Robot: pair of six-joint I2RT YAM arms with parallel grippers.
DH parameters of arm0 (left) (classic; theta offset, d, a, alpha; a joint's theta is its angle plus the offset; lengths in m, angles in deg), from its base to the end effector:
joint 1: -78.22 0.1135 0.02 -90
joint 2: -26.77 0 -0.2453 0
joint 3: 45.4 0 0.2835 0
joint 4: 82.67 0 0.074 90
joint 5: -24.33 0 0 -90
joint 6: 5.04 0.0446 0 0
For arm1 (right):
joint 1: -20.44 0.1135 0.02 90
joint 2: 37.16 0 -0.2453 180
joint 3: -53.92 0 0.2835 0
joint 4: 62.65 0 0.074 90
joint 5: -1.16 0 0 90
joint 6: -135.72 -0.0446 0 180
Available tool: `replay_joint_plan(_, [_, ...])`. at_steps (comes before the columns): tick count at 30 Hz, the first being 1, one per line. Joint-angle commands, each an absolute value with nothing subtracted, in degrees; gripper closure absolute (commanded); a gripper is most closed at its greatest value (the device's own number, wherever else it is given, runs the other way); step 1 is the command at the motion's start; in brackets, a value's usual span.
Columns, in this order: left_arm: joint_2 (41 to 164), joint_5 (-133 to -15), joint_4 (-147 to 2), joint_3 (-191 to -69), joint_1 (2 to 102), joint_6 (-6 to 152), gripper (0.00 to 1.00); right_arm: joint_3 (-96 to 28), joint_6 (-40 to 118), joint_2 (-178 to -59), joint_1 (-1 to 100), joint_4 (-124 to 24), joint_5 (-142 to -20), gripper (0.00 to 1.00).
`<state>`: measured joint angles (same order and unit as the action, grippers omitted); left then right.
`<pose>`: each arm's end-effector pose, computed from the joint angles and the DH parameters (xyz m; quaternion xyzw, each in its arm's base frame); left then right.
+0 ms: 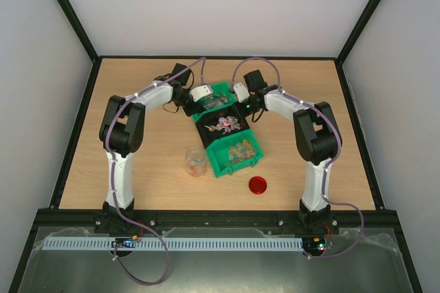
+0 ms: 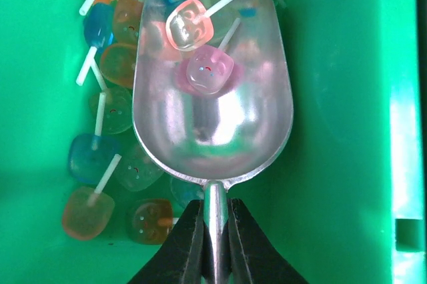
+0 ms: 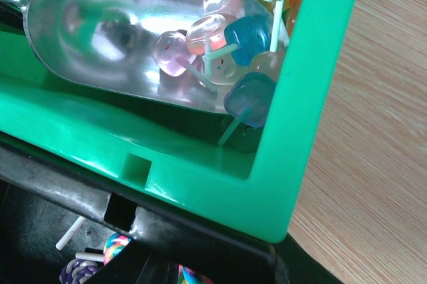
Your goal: Pack the candies
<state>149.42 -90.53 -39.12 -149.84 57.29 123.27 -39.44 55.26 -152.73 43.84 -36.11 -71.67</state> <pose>0.4377 -0.1875 0.1306 0.5137 0.7973 -0.1704 0.2670 0.4217 0.1968 0.1399 -0.3128 0.8725 0.1807 0.3289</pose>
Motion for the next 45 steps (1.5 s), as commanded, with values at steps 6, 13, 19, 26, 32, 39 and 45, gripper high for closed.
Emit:
replay_joint_plan(6, [147.1, -102.3, -54.5, -143.0, 59.6, 116.8, 0.98, -41.2, 60.2, -152.9, 44.2, -38.8, -68.5, 0.91])
replay_joint_plan(13, [145.9, -102.6, -51.5, -143.5, 59.1, 122.4, 0.98, -41.6, 63.3, -152.6, 44.1, -37.5, -67.4, 0.97])
replay_joint_plan(19, [145.5, -101.6, -48.4, -141.1, 60.0, 126.6, 0.98, -41.4, 63.6, -152.1, 43.7, -37.2, -67.6, 0.99])
replay_joint_plan(26, [142.6, -104.3, -52.1, -138.2, 61.4, 121.7, 0.98, -41.1, 64.3, -151.3, 43.6, -37.1, -67.3, 0.99])
replay_joint_plan(32, [137.4, -106.0, -58.1, -130.1, 63.5, 123.9, 0.98, -40.9, 64.4, -151.2, 43.1, -36.8, -67.3, 0.99])
replay_joint_plan(39, [137.1, -103.0, -56.2, -130.2, 63.9, 125.4, 0.98, -41.0, 64.7, -151.1, 42.5, -37.3, -67.8, 0.99])
replay_joint_plan(45, [136.4, -100.4, -52.1, -132.1, 64.2, 127.2, 0.98, -40.7, 63.1, -150.6, 42.3, -38.2, -68.0, 0.99])
